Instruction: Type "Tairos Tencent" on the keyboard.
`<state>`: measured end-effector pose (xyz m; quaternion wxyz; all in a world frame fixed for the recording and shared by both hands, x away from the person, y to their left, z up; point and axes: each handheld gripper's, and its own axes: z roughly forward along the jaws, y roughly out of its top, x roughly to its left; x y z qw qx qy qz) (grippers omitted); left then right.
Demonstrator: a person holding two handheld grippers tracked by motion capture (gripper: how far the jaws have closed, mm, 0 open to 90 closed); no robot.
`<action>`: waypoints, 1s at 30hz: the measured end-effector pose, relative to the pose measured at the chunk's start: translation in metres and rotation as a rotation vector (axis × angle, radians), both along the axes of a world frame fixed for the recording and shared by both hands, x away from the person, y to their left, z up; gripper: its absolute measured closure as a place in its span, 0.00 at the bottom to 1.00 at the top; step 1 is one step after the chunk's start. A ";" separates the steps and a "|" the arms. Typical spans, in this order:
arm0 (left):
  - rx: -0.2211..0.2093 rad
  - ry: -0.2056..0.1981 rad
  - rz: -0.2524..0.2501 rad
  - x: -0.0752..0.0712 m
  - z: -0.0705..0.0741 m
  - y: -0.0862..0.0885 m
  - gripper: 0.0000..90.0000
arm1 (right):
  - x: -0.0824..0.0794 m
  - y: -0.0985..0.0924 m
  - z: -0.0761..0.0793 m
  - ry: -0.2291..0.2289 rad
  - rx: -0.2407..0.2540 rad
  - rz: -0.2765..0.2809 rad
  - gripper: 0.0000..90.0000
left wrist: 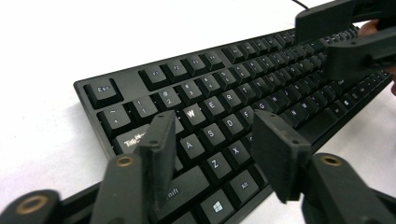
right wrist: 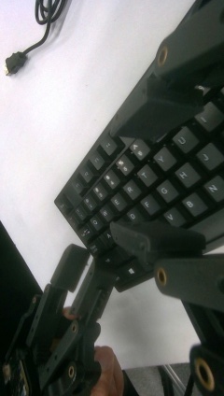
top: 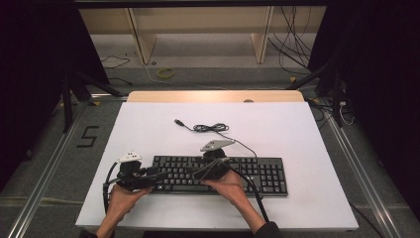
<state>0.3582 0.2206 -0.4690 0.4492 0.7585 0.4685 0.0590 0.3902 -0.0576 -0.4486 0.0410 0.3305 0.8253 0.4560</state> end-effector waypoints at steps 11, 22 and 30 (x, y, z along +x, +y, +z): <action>0.010 -0.006 0.006 0.008 0.000 -0.005 0.43 | -0.008 -0.016 -0.001 -0.003 0.017 -0.007 0.42; 0.030 0.006 -0.005 0.015 -0.003 -0.007 0.62 | -0.011 -0.030 0.002 -0.020 0.031 -0.026 0.37; 0.070 -0.002 -0.025 0.016 -0.005 -0.011 0.85 | -0.010 -0.037 0.002 -0.019 0.027 -0.042 0.35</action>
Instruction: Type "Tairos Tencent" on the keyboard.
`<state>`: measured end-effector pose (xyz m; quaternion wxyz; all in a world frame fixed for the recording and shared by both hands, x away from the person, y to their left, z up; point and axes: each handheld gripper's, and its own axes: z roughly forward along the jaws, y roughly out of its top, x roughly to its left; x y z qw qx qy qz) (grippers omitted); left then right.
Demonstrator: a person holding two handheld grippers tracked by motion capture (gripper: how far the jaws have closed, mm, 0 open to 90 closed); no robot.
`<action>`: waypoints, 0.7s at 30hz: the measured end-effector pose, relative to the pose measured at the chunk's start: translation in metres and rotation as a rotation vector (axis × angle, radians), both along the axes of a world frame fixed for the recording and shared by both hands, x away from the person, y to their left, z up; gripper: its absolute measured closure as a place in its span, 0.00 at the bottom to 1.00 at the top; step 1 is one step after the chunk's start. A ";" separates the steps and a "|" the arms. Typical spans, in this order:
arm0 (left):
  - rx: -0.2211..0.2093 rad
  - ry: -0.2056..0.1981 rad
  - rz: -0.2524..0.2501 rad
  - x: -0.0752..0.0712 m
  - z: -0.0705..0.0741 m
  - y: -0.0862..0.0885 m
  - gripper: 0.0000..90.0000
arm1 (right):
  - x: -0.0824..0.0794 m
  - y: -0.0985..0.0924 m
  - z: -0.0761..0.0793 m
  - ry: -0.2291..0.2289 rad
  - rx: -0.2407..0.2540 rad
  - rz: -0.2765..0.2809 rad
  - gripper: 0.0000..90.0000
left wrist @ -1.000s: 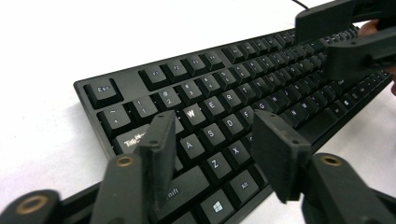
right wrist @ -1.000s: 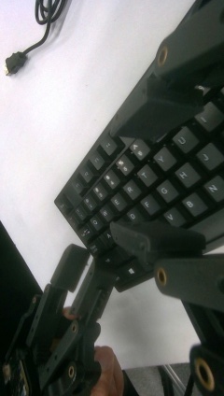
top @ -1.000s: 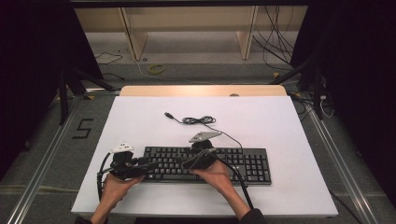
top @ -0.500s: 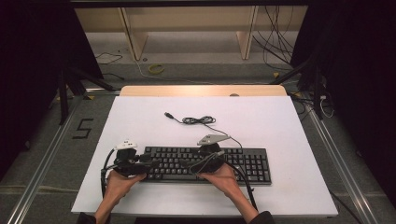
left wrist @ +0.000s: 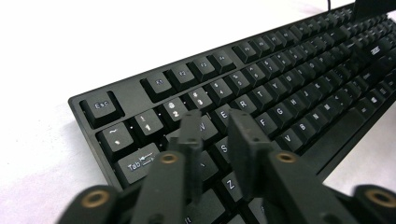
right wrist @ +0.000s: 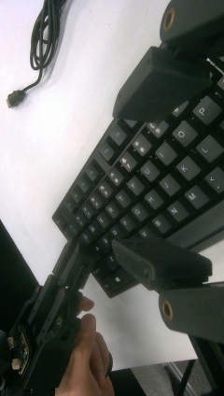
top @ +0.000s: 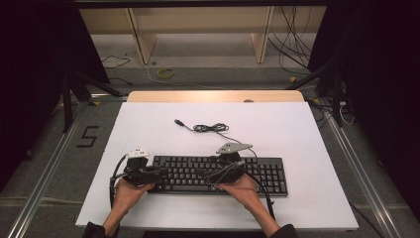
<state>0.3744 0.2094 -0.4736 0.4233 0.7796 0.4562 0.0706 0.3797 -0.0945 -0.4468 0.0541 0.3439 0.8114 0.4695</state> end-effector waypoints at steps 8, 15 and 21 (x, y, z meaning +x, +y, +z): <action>0.057 -0.007 -0.006 -0.001 -0.001 -0.003 0.99 | 0.001 -0.002 -0.001 -0.003 -0.007 -0.010 0.34; 0.070 0.009 -0.005 -0.001 -0.003 -0.004 0.99 | 0.002 -0.003 -0.001 -0.005 -0.009 -0.019 0.34; 0.077 0.023 -0.012 -0.001 -0.004 -0.004 0.99 | 0.004 -0.004 -0.003 -0.003 -0.021 -0.026 0.35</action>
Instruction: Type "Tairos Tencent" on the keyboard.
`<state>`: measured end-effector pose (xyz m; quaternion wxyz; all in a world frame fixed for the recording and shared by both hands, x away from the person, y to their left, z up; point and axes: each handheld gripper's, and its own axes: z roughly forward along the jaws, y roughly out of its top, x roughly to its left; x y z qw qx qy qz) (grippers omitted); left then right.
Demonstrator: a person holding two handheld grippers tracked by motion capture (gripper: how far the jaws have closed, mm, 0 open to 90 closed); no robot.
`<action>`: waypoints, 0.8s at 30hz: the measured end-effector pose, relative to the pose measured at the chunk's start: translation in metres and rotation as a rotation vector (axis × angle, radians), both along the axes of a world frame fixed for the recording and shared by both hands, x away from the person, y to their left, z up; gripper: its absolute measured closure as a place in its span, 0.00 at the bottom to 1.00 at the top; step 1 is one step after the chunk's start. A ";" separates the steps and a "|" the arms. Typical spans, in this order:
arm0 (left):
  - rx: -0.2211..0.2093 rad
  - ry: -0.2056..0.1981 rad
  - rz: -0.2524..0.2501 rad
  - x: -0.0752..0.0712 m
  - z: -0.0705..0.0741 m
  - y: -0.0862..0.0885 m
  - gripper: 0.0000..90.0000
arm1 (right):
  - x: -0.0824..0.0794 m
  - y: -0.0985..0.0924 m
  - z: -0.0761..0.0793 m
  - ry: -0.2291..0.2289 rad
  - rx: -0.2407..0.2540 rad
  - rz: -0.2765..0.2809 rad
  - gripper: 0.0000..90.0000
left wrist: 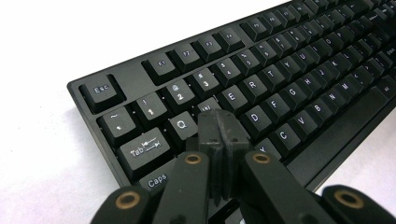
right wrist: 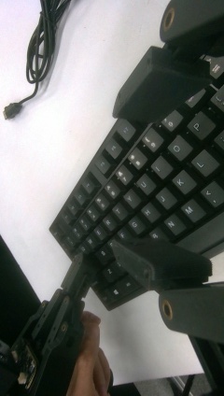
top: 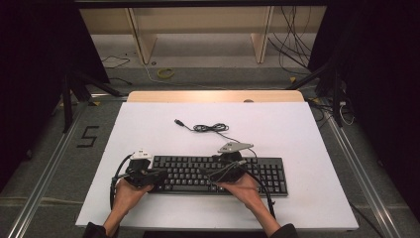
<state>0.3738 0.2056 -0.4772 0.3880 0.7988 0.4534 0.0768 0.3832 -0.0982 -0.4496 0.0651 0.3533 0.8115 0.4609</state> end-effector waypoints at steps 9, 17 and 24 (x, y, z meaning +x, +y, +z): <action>0.013 0.018 -0.009 0.000 -0.002 -0.002 0.99 | 0.001 0.000 -0.001 -0.001 -0.001 -0.005 0.37; -0.007 -0.007 0.000 -0.002 0.003 -0.001 0.95 | 0.001 -0.001 0.000 -0.002 0.001 -0.009 0.39; -0.073 -0.026 0.005 -0.006 0.008 0.002 0.82 | 0.002 -0.001 0.000 -0.004 0.005 -0.001 0.44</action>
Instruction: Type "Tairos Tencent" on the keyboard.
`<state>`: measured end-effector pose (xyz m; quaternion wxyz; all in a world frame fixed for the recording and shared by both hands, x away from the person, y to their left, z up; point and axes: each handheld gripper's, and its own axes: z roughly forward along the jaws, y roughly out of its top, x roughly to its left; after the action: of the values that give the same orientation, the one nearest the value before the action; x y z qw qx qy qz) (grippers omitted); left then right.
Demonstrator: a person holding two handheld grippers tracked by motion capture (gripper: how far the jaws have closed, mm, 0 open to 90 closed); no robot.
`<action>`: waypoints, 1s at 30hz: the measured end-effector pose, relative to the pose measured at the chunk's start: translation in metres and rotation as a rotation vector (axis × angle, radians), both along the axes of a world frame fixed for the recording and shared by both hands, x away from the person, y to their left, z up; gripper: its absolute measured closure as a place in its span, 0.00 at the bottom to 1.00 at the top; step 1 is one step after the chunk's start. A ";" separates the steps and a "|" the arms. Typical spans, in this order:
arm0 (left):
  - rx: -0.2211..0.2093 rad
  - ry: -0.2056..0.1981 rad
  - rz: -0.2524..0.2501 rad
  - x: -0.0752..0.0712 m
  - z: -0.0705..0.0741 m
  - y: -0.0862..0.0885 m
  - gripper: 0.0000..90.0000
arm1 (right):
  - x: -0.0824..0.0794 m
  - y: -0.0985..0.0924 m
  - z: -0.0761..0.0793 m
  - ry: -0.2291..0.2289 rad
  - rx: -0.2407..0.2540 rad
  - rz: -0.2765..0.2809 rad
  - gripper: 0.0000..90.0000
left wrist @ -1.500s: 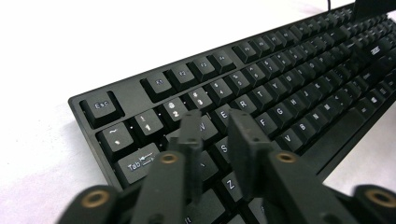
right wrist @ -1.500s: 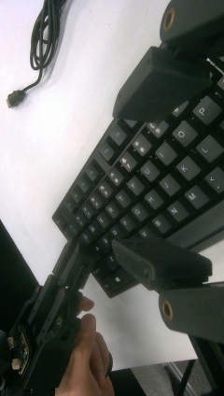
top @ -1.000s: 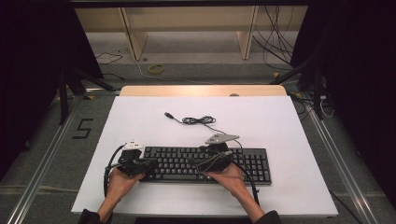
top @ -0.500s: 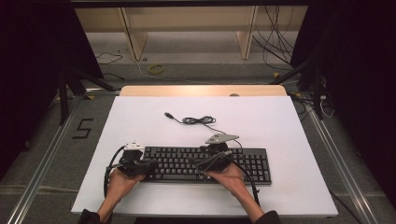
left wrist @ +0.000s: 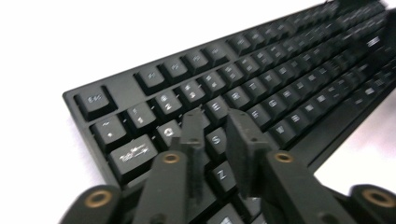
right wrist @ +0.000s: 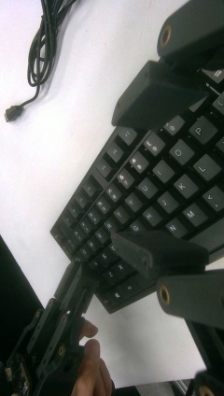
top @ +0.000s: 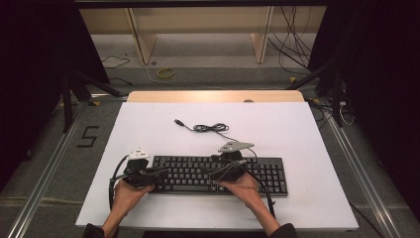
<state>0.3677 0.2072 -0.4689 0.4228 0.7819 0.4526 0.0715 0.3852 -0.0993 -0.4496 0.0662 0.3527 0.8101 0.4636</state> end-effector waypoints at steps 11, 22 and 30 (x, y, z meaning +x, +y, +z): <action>-0.039 -0.006 -0.014 -0.004 0.004 -0.003 0.52 | 0.001 0.001 -0.001 -0.003 -0.002 0.010 0.52; -0.081 -0.027 -0.020 -0.009 0.007 -0.002 0.39 | 0.002 0.001 -0.001 -0.001 -0.006 0.009 0.55; -0.091 -0.036 -0.013 -0.010 0.008 -0.002 0.35 | 0.002 0.002 -0.001 -0.009 -0.007 0.019 0.64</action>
<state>0.3575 0.2050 -0.4611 0.4665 0.7633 0.4427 0.0619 0.3870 -0.0977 -0.4507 0.0667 0.3427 0.8149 0.4627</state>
